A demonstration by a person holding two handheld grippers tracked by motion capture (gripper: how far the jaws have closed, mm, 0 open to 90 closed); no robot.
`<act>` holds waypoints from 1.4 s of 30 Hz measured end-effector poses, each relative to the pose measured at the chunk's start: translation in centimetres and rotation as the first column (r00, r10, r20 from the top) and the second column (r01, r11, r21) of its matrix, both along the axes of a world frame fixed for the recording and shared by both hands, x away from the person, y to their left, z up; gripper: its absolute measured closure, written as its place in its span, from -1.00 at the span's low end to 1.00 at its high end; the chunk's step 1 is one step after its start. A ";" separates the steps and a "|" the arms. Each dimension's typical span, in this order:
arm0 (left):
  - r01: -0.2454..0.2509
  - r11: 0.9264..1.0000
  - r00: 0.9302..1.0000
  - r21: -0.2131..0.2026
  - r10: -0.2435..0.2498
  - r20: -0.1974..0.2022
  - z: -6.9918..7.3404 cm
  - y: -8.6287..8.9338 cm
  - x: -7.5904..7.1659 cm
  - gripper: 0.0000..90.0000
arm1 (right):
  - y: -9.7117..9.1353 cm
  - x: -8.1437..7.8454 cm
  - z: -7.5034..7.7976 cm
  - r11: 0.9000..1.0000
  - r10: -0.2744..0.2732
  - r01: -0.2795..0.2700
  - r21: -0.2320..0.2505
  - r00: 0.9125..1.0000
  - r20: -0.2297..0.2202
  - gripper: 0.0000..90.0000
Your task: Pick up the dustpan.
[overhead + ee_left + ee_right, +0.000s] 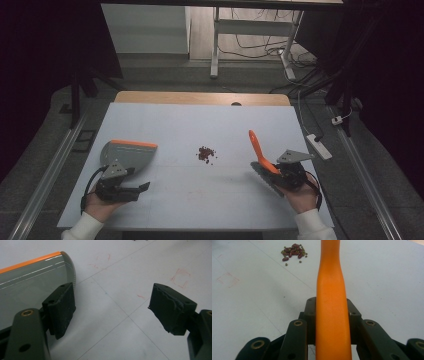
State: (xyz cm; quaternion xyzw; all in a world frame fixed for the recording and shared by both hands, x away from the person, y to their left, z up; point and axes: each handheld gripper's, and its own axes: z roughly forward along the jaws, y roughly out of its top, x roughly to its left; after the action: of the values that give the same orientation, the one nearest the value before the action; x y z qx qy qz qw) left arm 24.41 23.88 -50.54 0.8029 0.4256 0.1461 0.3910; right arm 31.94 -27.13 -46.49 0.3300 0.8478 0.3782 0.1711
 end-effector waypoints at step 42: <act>-0.137 0.990 0.989 -0.038 0.135 -0.065 1.9 0.7 -0.3 -0.55 | 0.0 -0.7 0.6 1.000 0.001 -0.001 0.001 0.999 0.033 0.56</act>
State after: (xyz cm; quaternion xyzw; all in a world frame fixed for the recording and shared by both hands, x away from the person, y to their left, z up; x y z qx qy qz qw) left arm 24.16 24.61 -48.60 0.7678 0.4944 0.1382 0.3835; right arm 31.29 -27.10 -45.85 0.3235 0.8448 0.3842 0.1845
